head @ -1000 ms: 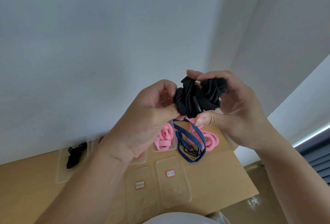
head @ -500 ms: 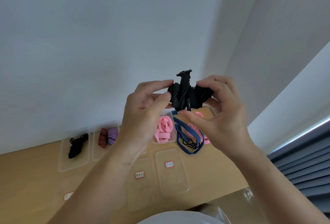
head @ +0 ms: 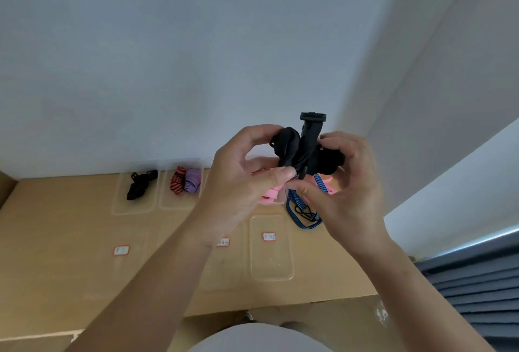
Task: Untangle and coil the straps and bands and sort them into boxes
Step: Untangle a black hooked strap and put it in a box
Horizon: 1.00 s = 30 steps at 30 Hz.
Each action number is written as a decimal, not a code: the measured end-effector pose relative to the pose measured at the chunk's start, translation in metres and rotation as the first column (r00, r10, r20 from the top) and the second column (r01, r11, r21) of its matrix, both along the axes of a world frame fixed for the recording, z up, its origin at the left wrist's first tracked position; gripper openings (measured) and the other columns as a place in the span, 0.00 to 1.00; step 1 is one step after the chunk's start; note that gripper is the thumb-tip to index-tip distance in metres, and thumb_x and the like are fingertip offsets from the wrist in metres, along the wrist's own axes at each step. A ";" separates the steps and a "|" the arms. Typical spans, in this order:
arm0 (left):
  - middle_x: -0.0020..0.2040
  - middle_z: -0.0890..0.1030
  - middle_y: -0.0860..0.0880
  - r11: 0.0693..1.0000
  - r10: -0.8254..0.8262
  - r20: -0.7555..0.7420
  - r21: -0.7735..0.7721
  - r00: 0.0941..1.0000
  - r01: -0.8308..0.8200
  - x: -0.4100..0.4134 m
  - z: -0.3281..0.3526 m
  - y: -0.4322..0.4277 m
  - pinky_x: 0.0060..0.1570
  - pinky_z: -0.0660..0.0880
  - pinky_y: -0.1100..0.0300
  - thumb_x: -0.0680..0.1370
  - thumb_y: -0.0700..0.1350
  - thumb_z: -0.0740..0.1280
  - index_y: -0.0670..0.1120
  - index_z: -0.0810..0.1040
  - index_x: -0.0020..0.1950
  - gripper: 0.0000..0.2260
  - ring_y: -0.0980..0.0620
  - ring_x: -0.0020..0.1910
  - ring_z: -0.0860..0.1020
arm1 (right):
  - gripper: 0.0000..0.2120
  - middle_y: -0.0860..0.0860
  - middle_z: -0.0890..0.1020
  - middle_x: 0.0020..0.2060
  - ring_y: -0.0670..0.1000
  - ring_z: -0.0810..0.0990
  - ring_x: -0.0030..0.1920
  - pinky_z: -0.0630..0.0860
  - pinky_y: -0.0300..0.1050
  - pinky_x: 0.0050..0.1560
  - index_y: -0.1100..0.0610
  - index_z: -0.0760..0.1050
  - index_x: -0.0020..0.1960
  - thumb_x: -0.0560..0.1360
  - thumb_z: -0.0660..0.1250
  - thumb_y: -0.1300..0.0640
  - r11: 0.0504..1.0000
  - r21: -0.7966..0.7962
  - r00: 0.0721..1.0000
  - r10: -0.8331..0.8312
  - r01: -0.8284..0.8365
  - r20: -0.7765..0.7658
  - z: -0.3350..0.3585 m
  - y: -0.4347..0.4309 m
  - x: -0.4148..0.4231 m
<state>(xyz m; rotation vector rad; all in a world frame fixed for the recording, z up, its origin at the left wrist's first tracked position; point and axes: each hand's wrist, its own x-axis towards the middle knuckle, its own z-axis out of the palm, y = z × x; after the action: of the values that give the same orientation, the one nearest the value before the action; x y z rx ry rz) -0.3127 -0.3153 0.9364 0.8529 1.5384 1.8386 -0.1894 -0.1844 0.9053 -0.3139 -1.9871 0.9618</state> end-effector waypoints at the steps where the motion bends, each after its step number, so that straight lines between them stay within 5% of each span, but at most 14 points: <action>1: 0.63 0.81 0.50 1.000 0.015 0.015 -0.001 1.000 -0.015 0.003 -0.001 -0.001 0.46 0.83 0.49 0.72 0.33 0.75 0.47 0.77 0.65 0.23 0.42 0.53 0.84 | 0.30 0.52 0.75 0.57 0.50 0.79 0.53 0.79 0.49 0.52 0.60 0.74 0.61 0.65 0.84 0.57 1.000 -0.010 1.000 0.001 -0.001 0.012 0.000 -0.001 0.001; 5: 0.62 0.82 0.48 0.997 0.066 0.046 -0.041 0.997 -0.064 0.016 -0.005 -0.012 0.36 0.76 0.66 0.75 0.29 0.72 0.47 0.78 0.62 0.20 0.44 0.53 0.84 | 0.27 0.50 0.77 0.52 0.53 0.80 0.51 0.79 0.53 0.48 0.52 0.74 0.59 0.66 0.83 0.56 0.996 -0.076 0.997 0.054 -0.050 0.051 -0.005 -0.008 0.006; 11: 0.67 0.80 0.50 0.986 0.098 0.003 -0.134 0.995 -0.097 0.028 -0.022 -0.033 0.60 0.79 0.48 0.78 0.34 0.71 0.46 0.76 0.70 0.21 0.48 0.61 0.83 | 0.25 0.48 0.79 0.52 0.52 0.81 0.53 0.81 0.48 0.50 0.49 0.73 0.59 0.68 0.81 0.53 0.971 -0.188 0.979 0.170 -0.148 0.109 -0.021 -0.018 0.010; 18: 0.63 0.82 0.51 0.936 0.189 0.008 -0.303 0.982 -0.177 0.040 -0.044 -0.072 0.54 0.83 0.46 0.79 0.38 0.72 0.50 0.77 0.68 0.19 0.44 0.56 0.84 | 0.27 0.48 0.76 0.54 0.51 0.79 0.54 0.80 0.53 0.54 0.48 0.71 0.62 0.69 0.80 0.57 0.939 -0.164 0.908 0.335 -0.301 0.253 -0.054 -0.043 0.007; 22: 0.60 0.84 0.49 0.895 0.287 -0.024 -0.349 0.958 -0.277 0.032 -0.053 -0.093 0.47 0.81 0.55 0.78 0.39 0.74 0.50 0.77 0.64 0.17 0.50 0.52 0.83 | 0.26 0.46 0.73 0.56 0.45 0.76 0.54 0.78 0.46 0.56 0.52 0.73 0.63 0.69 0.80 0.56 0.911 -0.194 0.848 0.410 -0.364 0.335 -0.055 -0.057 -0.008; 26: 0.58 0.84 0.47 0.865 0.354 -0.030 -0.370 0.935 -0.339 0.013 -0.057 -0.117 0.51 0.81 0.54 0.78 0.38 0.74 0.47 0.76 0.65 0.17 0.51 0.48 0.83 | 0.30 0.47 0.71 0.58 0.41 0.74 0.54 0.75 0.33 0.50 0.49 0.72 0.65 0.68 0.81 0.53 0.891 -0.202 0.794 0.455 -0.407 0.403 -0.051 -0.072 -0.038; 30: 0.58 0.84 0.52 0.828 0.412 -0.033 -0.405 0.911 -0.389 -0.022 -0.066 -0.138 0.54 0.81 0.52 0.77 0.38 0.73 0.48 0.78 0.64 0.16 0.49 0.49 0.84 | 0.34 0.46 0.72 0.57 0.43 0.76 0.53 0.78 0.37 0.46 0.47 0.72 0.68 0.66 0.81 0.52 0.878 -0.298 0.762 0.475 -0.375 0.441 -0.055 -0.093 -0.075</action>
<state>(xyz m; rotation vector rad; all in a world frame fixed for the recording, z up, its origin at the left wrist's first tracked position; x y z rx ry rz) -0.3343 -0.4533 0.8702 0.2910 2.0845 1.6933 -0.2648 -0.2769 0.8501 -0.2332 -2.5162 1.4935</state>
